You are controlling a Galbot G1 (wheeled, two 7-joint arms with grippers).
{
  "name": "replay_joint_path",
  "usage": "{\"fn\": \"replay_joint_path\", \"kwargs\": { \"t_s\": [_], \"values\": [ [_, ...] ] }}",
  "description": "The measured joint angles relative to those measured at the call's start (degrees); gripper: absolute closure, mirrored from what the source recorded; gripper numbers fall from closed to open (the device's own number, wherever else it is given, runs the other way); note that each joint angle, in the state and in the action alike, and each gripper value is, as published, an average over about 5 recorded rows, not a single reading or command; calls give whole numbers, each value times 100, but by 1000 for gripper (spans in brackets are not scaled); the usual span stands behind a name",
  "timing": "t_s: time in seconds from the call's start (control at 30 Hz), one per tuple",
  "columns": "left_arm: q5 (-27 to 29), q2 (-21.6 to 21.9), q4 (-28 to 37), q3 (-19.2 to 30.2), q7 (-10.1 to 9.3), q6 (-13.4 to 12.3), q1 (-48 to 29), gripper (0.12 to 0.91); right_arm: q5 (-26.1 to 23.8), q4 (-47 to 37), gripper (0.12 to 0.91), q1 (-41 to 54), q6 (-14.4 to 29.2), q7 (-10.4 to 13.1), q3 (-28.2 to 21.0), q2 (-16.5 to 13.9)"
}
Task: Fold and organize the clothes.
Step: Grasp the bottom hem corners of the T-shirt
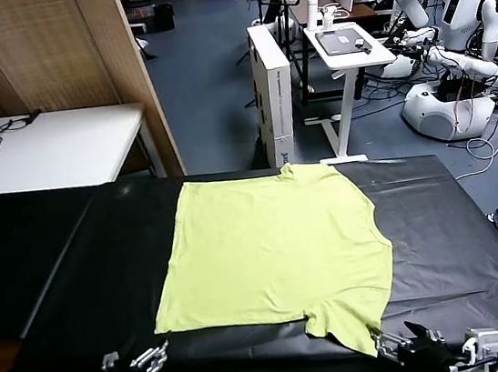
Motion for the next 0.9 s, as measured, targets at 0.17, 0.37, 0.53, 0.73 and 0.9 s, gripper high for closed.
{"fn": "replay_joint_path", "kwargs": {
  "t_s": [0.17, 0.37, 0.53, 0.73, 0.9],
  "values": [
    [31, -12, 110, 24, -18, -21, -82, 123, -18, -53, 120, 17, 0, -2, -66, 27],
    [51, -37, 220, 68, -31, -46, -163, 131, -30, -124, 225, 39, 0, -12, -127, 58],
    [148, -78, 305, 136, -32, -61, -216, 279, -30, -150, 343, 29, 0, -55, -143, 60],
    [307, -160, 361, 212, -17, -92, -218, 566, -29, -172, 675, 0, 0, -89, -135, 34],
    [354, -168, 337, 222, 11, -85, -153, 817, 1, -77, 868, -74, 0, -106, -66, -23]
  ]
}}
